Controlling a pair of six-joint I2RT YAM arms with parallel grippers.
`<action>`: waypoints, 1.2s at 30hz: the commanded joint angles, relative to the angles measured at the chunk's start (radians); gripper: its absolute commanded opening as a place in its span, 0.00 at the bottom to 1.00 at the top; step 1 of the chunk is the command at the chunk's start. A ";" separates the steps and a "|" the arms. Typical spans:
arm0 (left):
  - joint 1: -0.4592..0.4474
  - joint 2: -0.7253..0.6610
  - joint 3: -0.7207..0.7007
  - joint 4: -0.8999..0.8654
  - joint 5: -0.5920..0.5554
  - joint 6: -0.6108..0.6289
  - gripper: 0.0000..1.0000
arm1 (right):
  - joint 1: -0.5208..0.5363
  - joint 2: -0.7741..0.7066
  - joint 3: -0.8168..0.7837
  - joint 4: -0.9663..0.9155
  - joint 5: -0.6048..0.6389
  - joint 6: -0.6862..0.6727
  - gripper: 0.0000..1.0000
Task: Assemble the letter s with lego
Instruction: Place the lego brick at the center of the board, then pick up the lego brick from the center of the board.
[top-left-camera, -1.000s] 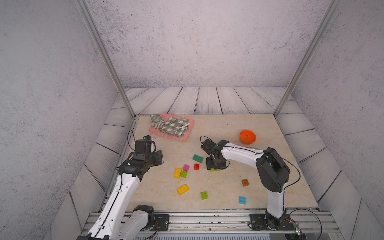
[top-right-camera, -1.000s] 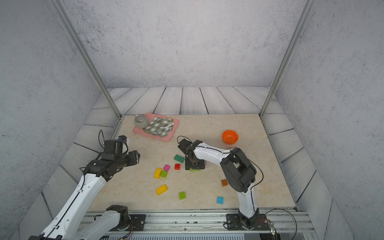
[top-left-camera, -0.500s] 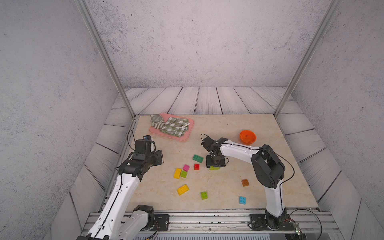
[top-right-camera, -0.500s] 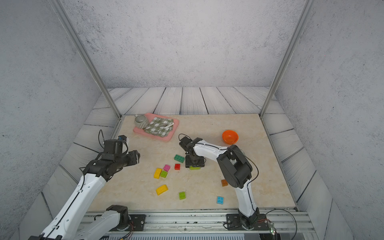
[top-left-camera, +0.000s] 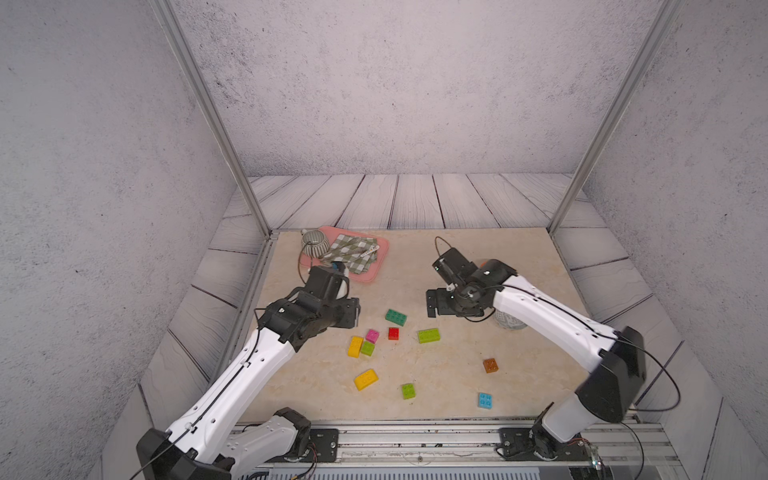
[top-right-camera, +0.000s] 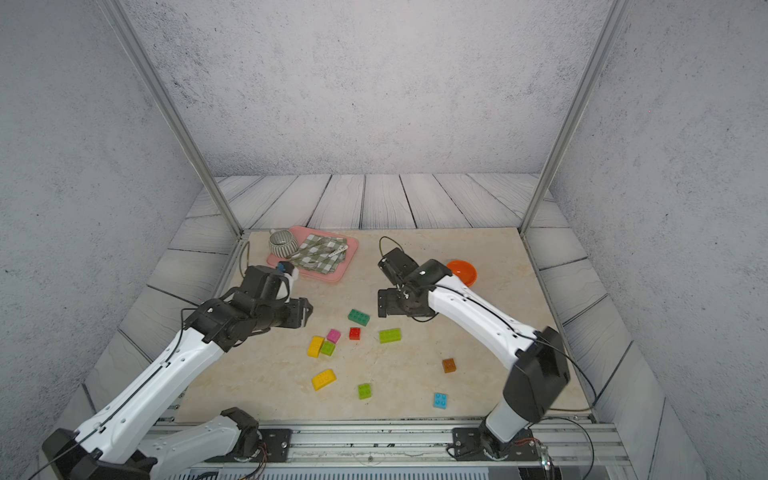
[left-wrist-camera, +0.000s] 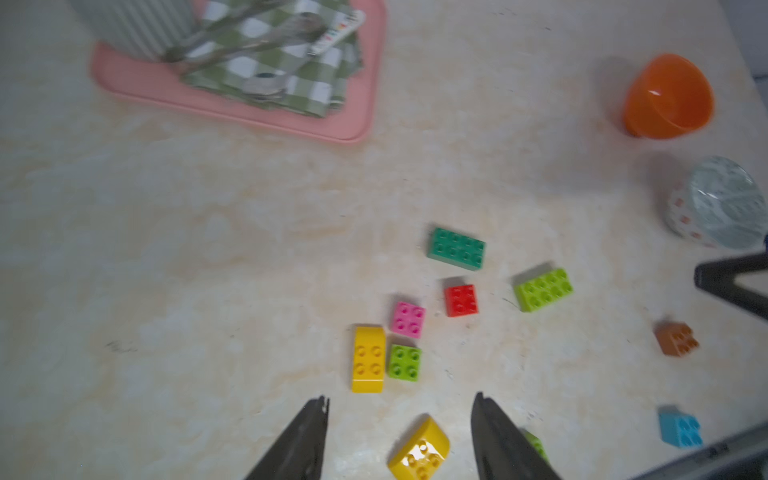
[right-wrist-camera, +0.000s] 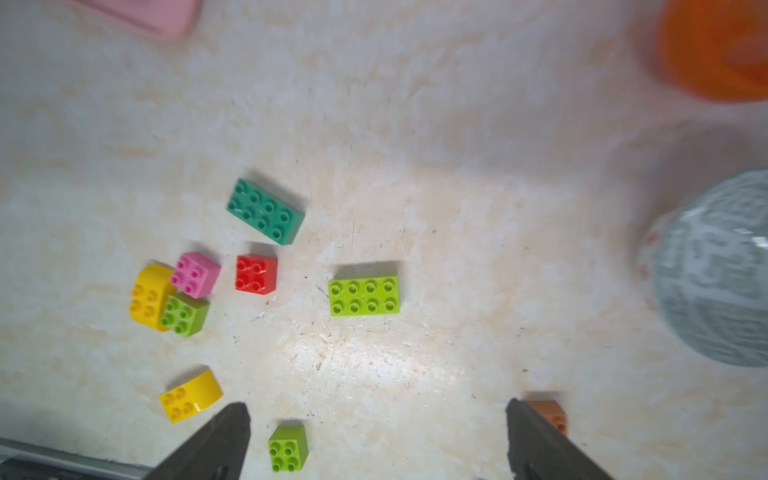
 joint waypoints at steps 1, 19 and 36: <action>-0.192 0.147 0.058 -0.150 0.046 -0.133 0.59 | -0.103 -0.088 -0.062 -0.153 0.047 -0.072 0.99; -0.550 0.486 -0.082 0.105 0.083 -0.891 0.65 | -0.315 -0.345 -0.313 -0.116 -0.038 -0.178 1.00; -0.540 0.607 -0.069 0.115 0.066 -0.868 0.45 | -0.348 -0.364 -0.330 -0.116 -0.063 -0.202 0.98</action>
